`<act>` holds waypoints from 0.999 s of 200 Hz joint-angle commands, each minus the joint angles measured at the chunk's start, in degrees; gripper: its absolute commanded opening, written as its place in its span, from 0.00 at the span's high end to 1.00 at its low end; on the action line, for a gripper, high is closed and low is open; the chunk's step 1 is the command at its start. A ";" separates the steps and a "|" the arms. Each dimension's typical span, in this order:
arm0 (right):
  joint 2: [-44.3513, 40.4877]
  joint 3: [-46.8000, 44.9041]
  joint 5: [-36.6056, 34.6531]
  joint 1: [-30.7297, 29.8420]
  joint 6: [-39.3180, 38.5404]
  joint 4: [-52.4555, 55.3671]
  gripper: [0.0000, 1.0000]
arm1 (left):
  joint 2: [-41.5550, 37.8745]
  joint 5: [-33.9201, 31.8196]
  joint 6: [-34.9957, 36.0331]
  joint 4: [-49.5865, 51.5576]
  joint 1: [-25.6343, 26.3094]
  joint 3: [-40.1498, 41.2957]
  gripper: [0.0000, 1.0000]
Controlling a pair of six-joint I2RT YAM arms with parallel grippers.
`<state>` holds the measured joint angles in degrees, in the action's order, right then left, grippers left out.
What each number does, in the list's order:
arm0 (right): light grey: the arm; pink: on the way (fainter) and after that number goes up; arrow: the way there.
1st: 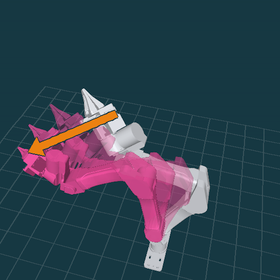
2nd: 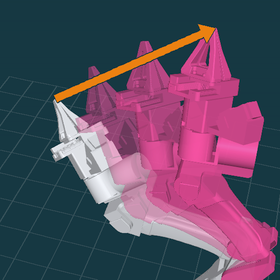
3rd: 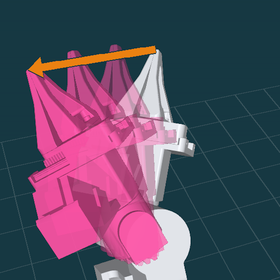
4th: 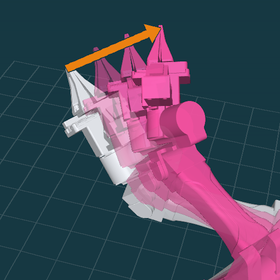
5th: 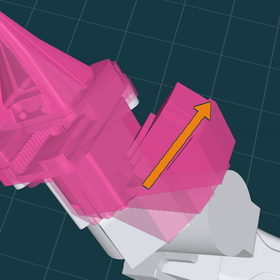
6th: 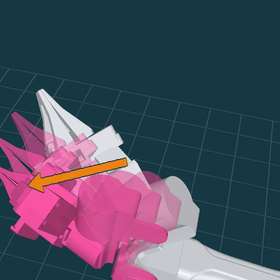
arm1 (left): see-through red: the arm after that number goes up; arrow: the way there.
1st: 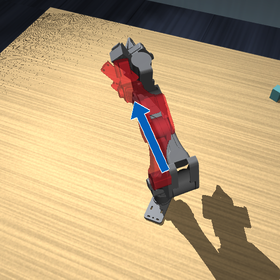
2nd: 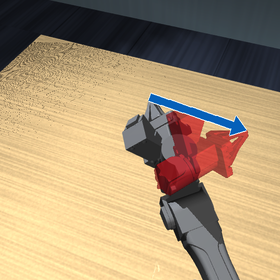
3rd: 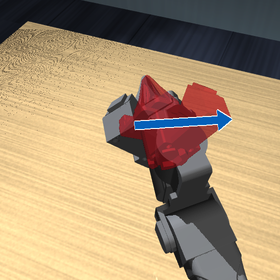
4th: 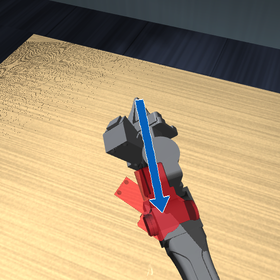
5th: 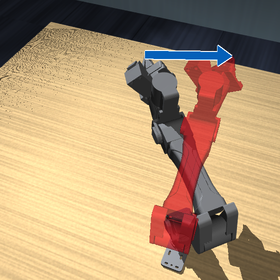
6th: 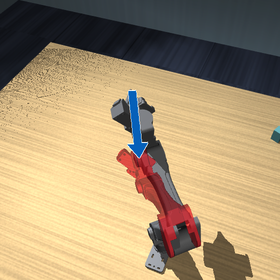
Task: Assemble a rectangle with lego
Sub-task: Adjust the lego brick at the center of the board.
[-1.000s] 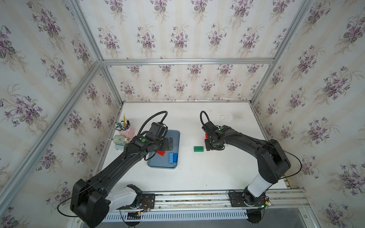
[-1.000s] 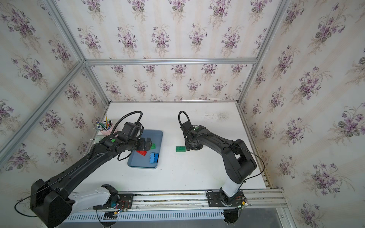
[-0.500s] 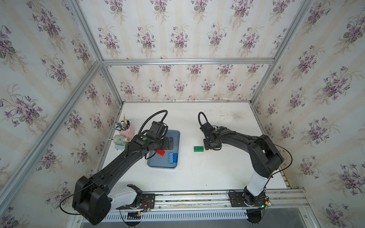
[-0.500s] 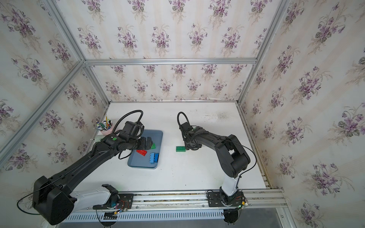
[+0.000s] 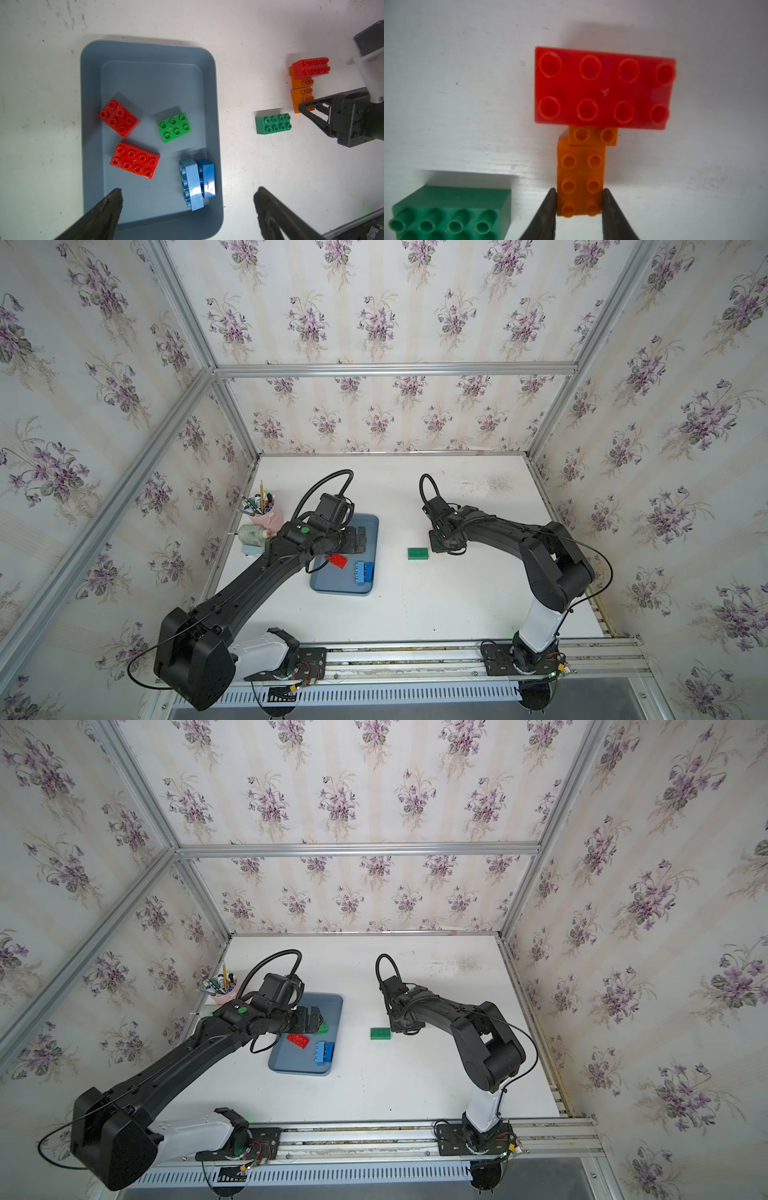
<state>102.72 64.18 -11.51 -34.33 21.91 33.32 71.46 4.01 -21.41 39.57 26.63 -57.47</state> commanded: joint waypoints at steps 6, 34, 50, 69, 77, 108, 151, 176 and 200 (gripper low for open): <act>0.34 0.30 -1.21 0.18 0.06 0.06 0.67 | 0.27 0.30 -0.15 -0.20 0.00 -0.45 0.00; -0.05 0.19 -1.68 0.79 0.19 0.34 0.67 | 0.10 0.21 -0.04 -0.25 0.00 -0.53 0.00; -0.23 0.07 -1.64 1.17 0.11 0.34 0.67 | 0.06 0.21 -0.08 -0.21 0.00 -0.54 0.00; -0.24 -0.09 -1.85 1.57 0.16 0.50 0.67 | 0.01 0.21 -0.17 -0.17 0.00 -0.49 0.00; -0.28 -0.07 -1.77 1.63 0.11 0.44 0.67 | -0.02 0.13 -0.08 -0.15 0.00 -0.53 0.00; -0.15 0.07 -1.29 1.63 0.15 0.42 0.67 | 0.03 0.30 -0.02 -0.21 0.00 -0.54 0.00; -0.24 0.11 -0.62 1.64 0.15 0.27 0.67 | 0.16 0.12 -0.13 -0.18 -0.01 -0.47 0.00; -0.14 0.09 -0.50 1.64 0.15 0.17 0.67 | 0.16 0.03 -0.07 -0.20 -0.05 -0.44 0.00; 0.03 0.21 -0.24 1.68 0.06 0.03 0.67 | 0.13 0.03 -0.04 -0.24 0.02 -0.44 0.00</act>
<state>102.69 64.14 -11.92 -32.67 21.91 33.26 71.61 4.21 -21.54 39.57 26.63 -57.60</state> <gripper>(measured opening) 0.329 0.997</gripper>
